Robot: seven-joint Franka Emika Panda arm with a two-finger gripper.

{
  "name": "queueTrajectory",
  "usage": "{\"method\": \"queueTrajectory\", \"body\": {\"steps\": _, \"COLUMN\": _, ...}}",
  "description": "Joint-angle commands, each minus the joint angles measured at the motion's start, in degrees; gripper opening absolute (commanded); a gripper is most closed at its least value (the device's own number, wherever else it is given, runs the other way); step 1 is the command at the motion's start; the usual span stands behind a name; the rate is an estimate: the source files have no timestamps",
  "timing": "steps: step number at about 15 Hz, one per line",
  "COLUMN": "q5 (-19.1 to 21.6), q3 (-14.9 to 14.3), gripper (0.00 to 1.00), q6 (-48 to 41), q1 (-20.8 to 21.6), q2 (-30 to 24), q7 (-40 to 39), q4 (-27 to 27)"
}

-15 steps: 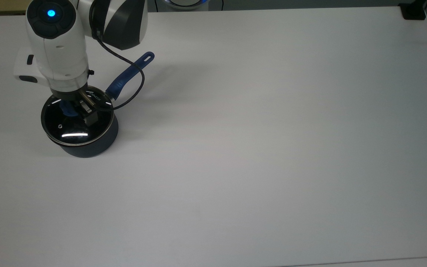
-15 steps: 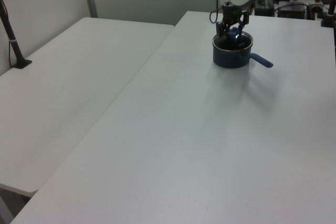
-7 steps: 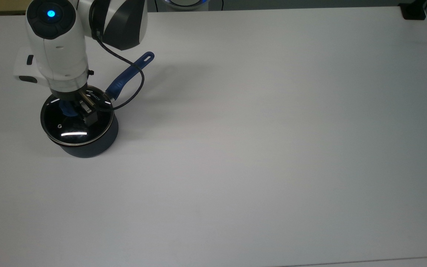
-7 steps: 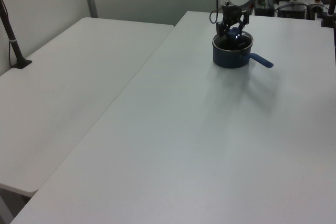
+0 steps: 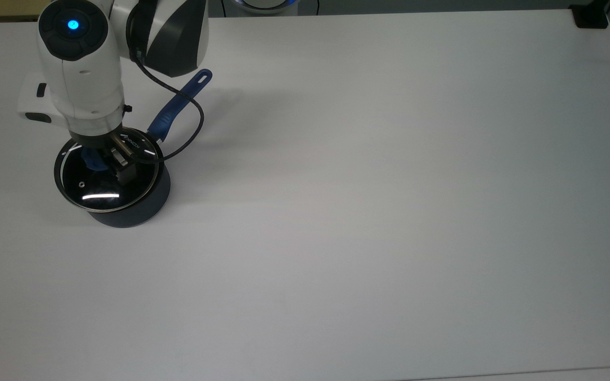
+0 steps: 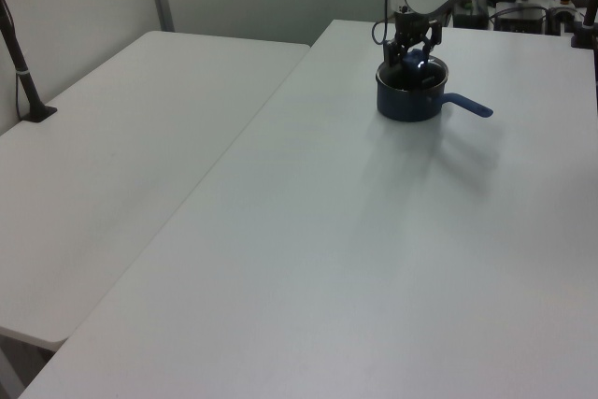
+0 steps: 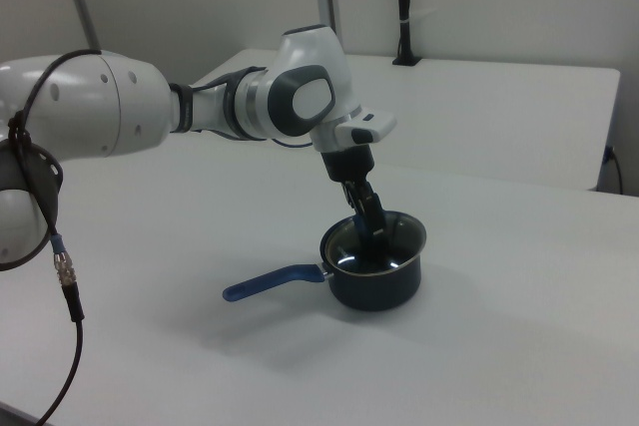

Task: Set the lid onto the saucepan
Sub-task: 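Lower the lid onto the saucepan rim and adjust its seating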

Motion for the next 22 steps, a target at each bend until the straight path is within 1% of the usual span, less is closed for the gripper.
{"method": "queueTrajectory", "body": {"steps": 1, "q5": -1.59, "q3": -0.60, "gripper": 0.58, "q6": 1.13, "q1": 0.63, "q2": 1.08, "q7": 0.50, "q4": 0.55}}
{"method": "queueTrajectory", "body": {"steps": 3, "q5": -1.95, "q3": -0.60, "gripper": 0.62, "q6": 1.13, "q1": 0.63, "q2": 1.16, "q7": 0.50, "q4": 0.46}}
{"method": "queueTrajectory", "body": {"steps": 7, "q5": -3.09, "q3": -0.51, "gripper": 0.61, "q6": 1.22, "q1": 0.72, "q2": 1.17, "q7": 0.24, "q4": 0.28}}
{"method": "queueTrajectory", "body": {"steps": 8, "q5": -3.09, "q3": -0.51, "gripper": 0.64, "q6": 1.22, "q1": 0.72, "q2": 1.17, "q7": 0.07, "q4": 0.28}}
{"method": "queueTrajectory", "body": {"steps": 9, "q5": -3.00, "q3": -0.51, "gripper": 0.79, "q6": 1.22, "q1": 0.81, "q2": 1.25, "q7": -0.02, "q4": 0.28}}
{"method": "queueTrajectory", "body": {"steps": 10, "q5": -3.00, "q3": -0.51, "gripper": 0.91, "q6": 1.22, "q1": 0.81, "q2": 1.25, "q7": -0.02, "q4": 0.28}}
{"method": "queueTrajectory", "body": {"steps": 11, "q5": -2.83, "q3": -0.51, "gripper": 0.97, "q6": 1.22, "q1": 0.81, "q2": 1.17, "q7": -0.11, "q4": 0.28}}
{"method": "queueTrajectory", "body": {"steps": 12, "q5": -2.74, "q3": -0.51, "gripper": 1.00, "q6": 1.13, "q1": 0.81, "q2": 1.17, "q7": -0.11, "q4": 0.28}}
{"method": "queueTrajectory", "body": {"steps": 22, "q5": -1.95, "q3": -0.33, "gripper": 1.00, "q6": 1.13, "q1": 0.81, "q2": 1.17, "q7": -0.55, "q4": 0.28}}
